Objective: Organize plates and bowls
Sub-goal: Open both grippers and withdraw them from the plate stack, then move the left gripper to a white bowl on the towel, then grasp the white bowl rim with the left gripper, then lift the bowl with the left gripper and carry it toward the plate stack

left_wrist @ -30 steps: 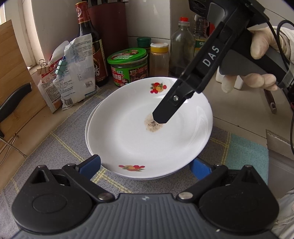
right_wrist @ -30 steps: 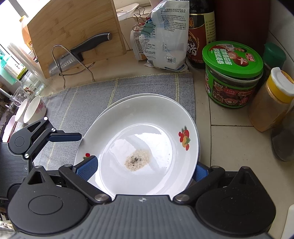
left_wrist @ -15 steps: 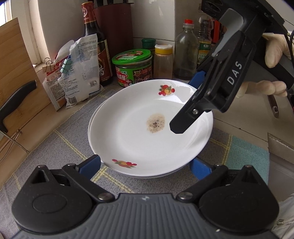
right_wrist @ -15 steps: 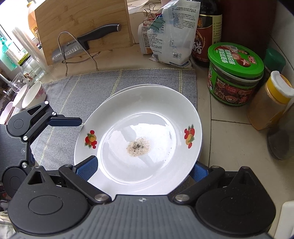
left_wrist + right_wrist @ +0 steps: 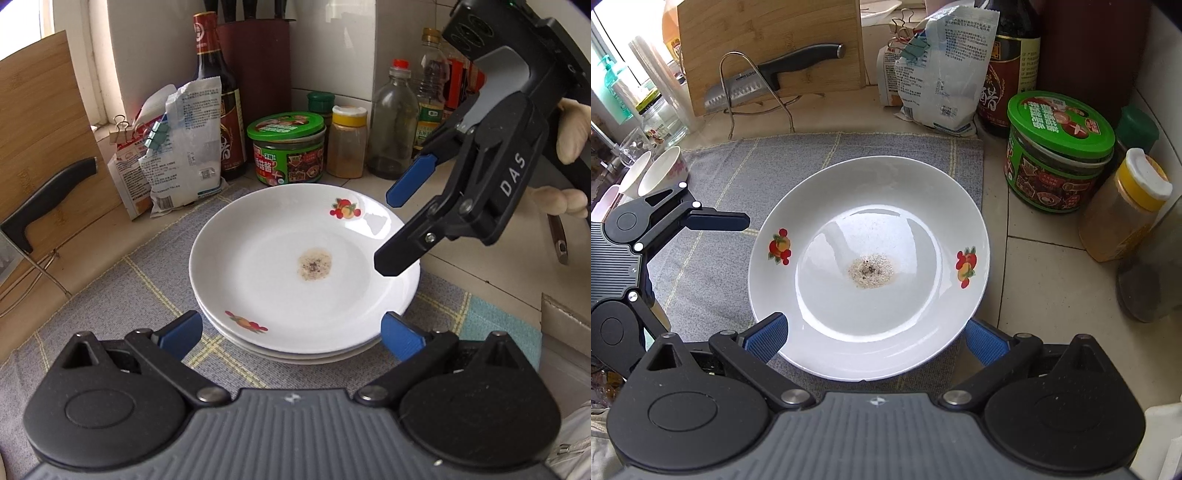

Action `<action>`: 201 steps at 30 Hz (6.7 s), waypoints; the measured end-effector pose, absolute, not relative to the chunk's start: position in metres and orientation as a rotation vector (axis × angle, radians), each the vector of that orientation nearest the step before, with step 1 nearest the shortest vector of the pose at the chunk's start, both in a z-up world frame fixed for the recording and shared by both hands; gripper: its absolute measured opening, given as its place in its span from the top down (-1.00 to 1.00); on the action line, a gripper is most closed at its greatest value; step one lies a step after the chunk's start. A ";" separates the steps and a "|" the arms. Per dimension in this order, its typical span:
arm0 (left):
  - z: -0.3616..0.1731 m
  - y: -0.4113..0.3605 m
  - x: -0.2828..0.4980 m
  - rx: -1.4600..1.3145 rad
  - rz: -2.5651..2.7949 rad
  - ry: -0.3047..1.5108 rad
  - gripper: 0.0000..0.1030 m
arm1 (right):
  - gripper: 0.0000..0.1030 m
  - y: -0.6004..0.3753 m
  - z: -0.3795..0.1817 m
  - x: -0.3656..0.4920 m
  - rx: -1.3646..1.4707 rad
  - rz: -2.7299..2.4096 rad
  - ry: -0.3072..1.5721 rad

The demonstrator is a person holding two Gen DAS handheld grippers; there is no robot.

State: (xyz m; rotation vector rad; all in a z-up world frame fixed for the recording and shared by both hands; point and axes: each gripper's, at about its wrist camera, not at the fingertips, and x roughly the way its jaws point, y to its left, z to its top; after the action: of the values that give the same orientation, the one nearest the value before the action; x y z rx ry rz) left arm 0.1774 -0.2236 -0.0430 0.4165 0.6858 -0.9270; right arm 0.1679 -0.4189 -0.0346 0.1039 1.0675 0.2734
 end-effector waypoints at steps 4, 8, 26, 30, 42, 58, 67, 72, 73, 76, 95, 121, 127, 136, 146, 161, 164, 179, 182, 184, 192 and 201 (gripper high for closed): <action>-0.037 -0.216 0.174 0.357 -0.879 0.673 -0.98 | -1.00 -0.413 -0.024 0.167 0.060 0.292 1.007; -0.026 -0.202 0.167 0.285 -0.815 0.617 -0.98 | -1.00 -0.403 -0.018 0.169 0.015 0.330 0.962; -0.008 -0.099 0.142 0.149 -0.589 0.622 -0.99 | -1.00 -0.310 -0.003 0.157 -0.078 0.507 0.796; -0.010 -0.054 0.136 0.124 -0.584 0.640 -0.99 | -1.00 -0.266 -0.007 0.155 -0.079 0.513 0.822; -0.009 0.084 0.146 0.169 -0.459 0.633 -0.99 | -1.00 -0.126 -0.036 0.151 -0.109 0.570 0.883; -0.024 0.173 0.150 0.157 -0.360 0.666 -0.99 | -1.00 -0.005 -0.067 0.162 -0.213 0.692 0.888; -0.031 0.184 0.157 0.148 -0.363 0.674 -0.99 | -1.00 0.016 -0.085 0.159 -0.282 0.704 0.908; -0.034 0.185 0.161 0.145 -0.381 0.678 -0.98 | -1.00 0.019 -0.089 0.153 -0.332 0.662 0.870; -0.034 0.184 0.162 0.145 -0.384 0.678 -0.98 | -1.00 0.019 -0.089 0.152 -0.333 0.663 0.864; -0.036 0.184 0.164 0.147 -0.395 0.678 -0.98 | -1.00 0.018 -0.089 0.152 -0.334 0.666 0.860; -0.040 0.193 0.189 0.164 -0.461 0.761 -0.98 | -1.00 0.031 -0.080 0.142 -0.380 0.674 0.792; -0.050 0.184 0.203 0.147 -0.587 0.844 -0.15 | -0.69 0.057 -0.063 0.153 -0.404 0.687 0.682; -0.049 0.185 0.205 0.134 -0.592 0.850 -0.14 | -0.68 0.056 -0.063 0.154 -0.395 0.685 0.685; -0.043 0.182 0.202 0.133 -0.600 0.847 -0.14 | -0.67 0.053 -0.058 0.152 -0.369 0.684 0.697; -0.036 0.153 0.194 0.153 -0.673 0.823 -0.14 | -0.68 0.030 -0.049 0.134 -0.347 0.629 0.704; -0.034 0.084 0.187 0.210 -0.832 0.805 -0.14 | -0.68 -0.035 -0.045 0.110 -0.293 0.479 0.741; -0.034 0.072 0.186 0.220 -0.857 0.803 -0.14 | -0.68 -0.048 -0.044 0.106 -0.283 0.457 0.747; -0.046 0.031 0.188 0.239 -0.929 0.831 -0.14 | -0.68 -0.086 -0.052 0.100 -0.234 0.380 0.800; -0.048 0.027 0.189 0.239 -0.932 0.838 -0.14 | -0.68 -0.089 -0.054 0.100 -0.231 0.376 0.808; -0.049 0.025 0.189 0.237 -0.932 0.843 -0.14 | -0.68 -0.090 -0.055 0.101 -0.229 0.375 0.812; -0.051 0.022 0.189 0.231 -0.933 0.851 -0.14 | -0.68 -0.093 -0.057 0.102 -0.221 0.377 0.827; -0.052 0.023 0.188 0.220 -0.940 0.839 -0.55 | -0.71 -0.093 -0.058 0.104 -0.219 0.382 0.831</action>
State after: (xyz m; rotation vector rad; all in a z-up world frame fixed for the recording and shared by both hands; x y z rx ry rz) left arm 0.1876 0.0234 -0.0524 0.2202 0.8393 -0.9401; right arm 0.1044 -0.0927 -0.0580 -0.2187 0.8313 0.3818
